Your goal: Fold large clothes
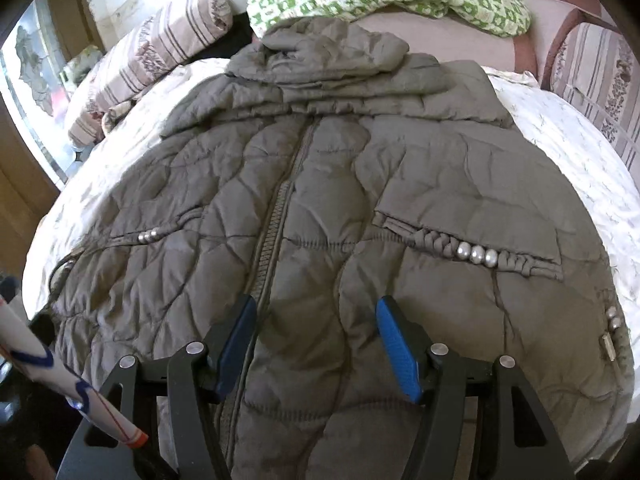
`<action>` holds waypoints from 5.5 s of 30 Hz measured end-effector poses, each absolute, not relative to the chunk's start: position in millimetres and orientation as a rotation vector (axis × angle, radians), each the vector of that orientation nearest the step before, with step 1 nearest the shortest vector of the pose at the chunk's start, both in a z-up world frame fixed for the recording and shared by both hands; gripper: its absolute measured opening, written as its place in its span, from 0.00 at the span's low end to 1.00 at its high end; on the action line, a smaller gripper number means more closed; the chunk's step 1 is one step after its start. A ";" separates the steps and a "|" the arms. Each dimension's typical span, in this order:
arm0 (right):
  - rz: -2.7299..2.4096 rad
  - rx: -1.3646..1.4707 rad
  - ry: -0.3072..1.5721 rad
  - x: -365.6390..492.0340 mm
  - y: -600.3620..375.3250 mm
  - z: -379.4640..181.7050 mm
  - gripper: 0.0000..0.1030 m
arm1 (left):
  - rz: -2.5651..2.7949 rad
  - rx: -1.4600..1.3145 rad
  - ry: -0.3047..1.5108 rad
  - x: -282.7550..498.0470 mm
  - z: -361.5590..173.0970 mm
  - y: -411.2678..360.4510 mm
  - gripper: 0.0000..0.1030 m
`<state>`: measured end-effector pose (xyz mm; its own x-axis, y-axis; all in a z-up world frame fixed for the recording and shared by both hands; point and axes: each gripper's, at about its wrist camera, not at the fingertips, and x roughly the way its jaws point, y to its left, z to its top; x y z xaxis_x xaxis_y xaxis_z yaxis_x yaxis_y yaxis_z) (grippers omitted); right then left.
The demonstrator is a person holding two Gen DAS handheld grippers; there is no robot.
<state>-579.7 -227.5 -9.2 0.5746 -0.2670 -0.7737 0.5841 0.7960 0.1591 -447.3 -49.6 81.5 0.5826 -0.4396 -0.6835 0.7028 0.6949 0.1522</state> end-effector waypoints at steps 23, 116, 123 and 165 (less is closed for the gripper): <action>-0.674 0.395 0.743 -663.5 -248.0 -11.1 0.67 | -0.735 0.397 0.817 -395.4 13.1 -121.9 0.95; -0.643 0.797 0.528 -752.0 -303.2 0.4 0.66 | -0.690 0.230 0.639 -414.9 42.2 17.2 0.96; -0.633 0.809 0.588 -744.3 -305.0 -11.0 0.44 | -0.692 0.310 0.671 -414.1 27.4 1.9 0.96; -0.668 0.656 0.671 -725.0 -285.0 -12.7 0.44 | -0.596 0.352 0.708 -402.4 4.7 -9.3 0.96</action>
<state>-725.0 -285.0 -12.7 0.5995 -0.3327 -0.7279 0.7263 0.6082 0.3202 -402.4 -9.3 4.7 0.6057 -0.3889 -0.6941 0.6181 0.7794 0.1027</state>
